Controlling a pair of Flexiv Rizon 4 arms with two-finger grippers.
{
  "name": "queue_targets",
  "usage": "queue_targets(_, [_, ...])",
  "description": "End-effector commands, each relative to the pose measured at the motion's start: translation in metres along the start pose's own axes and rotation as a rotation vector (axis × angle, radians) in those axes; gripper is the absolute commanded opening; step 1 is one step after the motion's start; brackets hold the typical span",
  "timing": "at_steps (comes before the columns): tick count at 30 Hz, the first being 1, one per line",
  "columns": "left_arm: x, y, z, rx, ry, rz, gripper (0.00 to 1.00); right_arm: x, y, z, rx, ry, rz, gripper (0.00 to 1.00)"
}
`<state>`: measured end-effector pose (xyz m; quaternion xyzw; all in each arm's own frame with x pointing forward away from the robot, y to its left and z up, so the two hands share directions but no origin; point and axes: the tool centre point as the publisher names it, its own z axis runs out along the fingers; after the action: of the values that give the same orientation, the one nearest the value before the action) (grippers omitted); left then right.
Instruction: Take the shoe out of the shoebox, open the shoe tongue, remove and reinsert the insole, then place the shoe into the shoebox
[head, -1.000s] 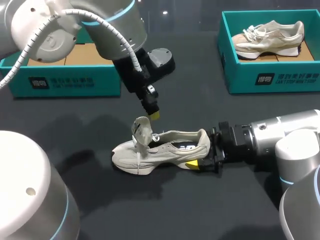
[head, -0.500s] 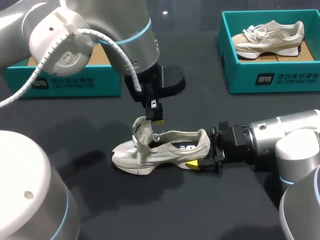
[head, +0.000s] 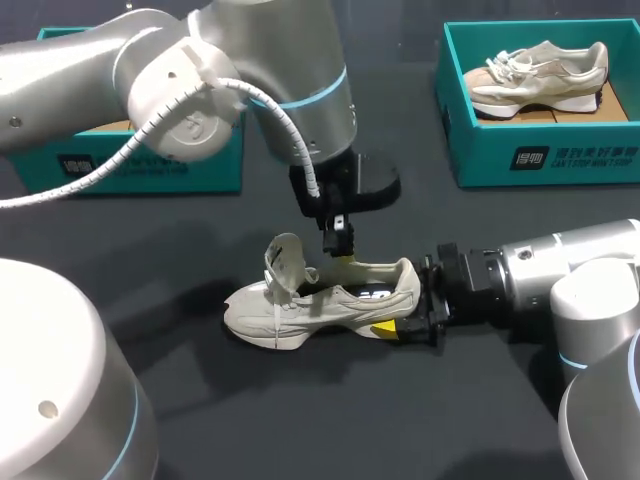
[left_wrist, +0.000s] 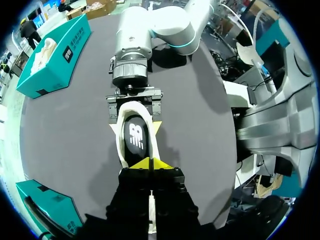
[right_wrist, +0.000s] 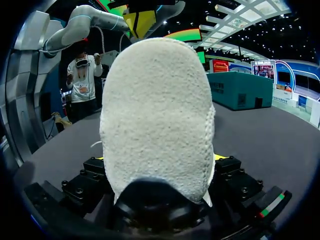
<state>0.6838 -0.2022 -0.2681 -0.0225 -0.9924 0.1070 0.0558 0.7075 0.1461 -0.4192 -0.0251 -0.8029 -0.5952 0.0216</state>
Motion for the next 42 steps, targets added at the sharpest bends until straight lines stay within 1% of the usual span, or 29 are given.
queue_targets(1, [-0.002, -0.004, 0.004, -0.007, 0.003, 0.0, 0.0, 0.001, -0.003, 0.001, 0.003, -0.001, 0.0, 0.0])
queue_targets(5, [-0.002, -0.004, 0.004, -0.007, 0.003, 0.0, 0.0, 0.001, -0.003, 0.001, 0.003, -0.001, 0.0, 0.0])
queue_targets(6, [-0.007, -0.006, 0.012, -0.012, 0.023, 0.003, 0.0, 0.001, -0.003, 0.001, 0.003, -0.001, 0.0, 0.0])
queue_targets(8, [-0.016, -0.008, 0.026, -0.028, 0.02, -0.019, 0.0, 0.001, -0.003, 0.001, 0.003, -0.001, 0.0, 0.0])
queue_targets(10, [-0.022, -0.009, 0.037, -0.019, 0.036, -0.015, 0.0, 0.001, -0.003, 0.001, 0.003, -0.001, 0.0, 0.0])
queue_targets(11, [-0.024, -0.01, 0.042, -0.033, 0.033, -0.016, 0.0, 0.001, -0.003, 0.001, 0.003, -0.001, 0.0, 0.0])
queue_targets(13, [-0.027, -0.009, 0.044, -0.008, 0.037, -0.015, 0.0, 0.001, -0.003, 0.001, 0.003, -0.001, 0.0, 0.0])
queue_targets(24, [-0.027, -0.009, 0.044, -0.008, 0.037, -0.015, 0.0, 0.001, -0.003, 0.001, 0.003, -0.001, 0.0, 0.0])
queue_targets(29, [-0.034, -0.006, 0.068, -0.013, 0.062, -0.041, 0.0, 0.001, -0.003, 0.001, 0.003, -0.001, 0.0, 0.0])
queue_targets(31, [-0.034, -0.005, 0.073, -0.021, 0.066, -0.042, 0.0, 0.001, -0.003, 0.001, 0.003, -0.001, 0.0, 0.0])
queue_targets(34, [-0.031, -0.003, 0.08, -0.031, 0.079, -0.04, 0.0, 0.001, -0.003, 0.001, 0.003, -0.001, 0.0, 0.0])
queue_targets(38, [-0.022, -0.003, 0.089, -0.057, 0.071, -0.036, 0.0, 0.001, -0.003, 0.001, 0.003, -0.001, 0.0, 0.0])
queue_targets(42, [-0.021, 0.0, 0.097, -0.066, 0.068, -0.047, 0.0, 0.001, -0.003, 0.001, 0.003, -0.001, 0.0, 0.0])
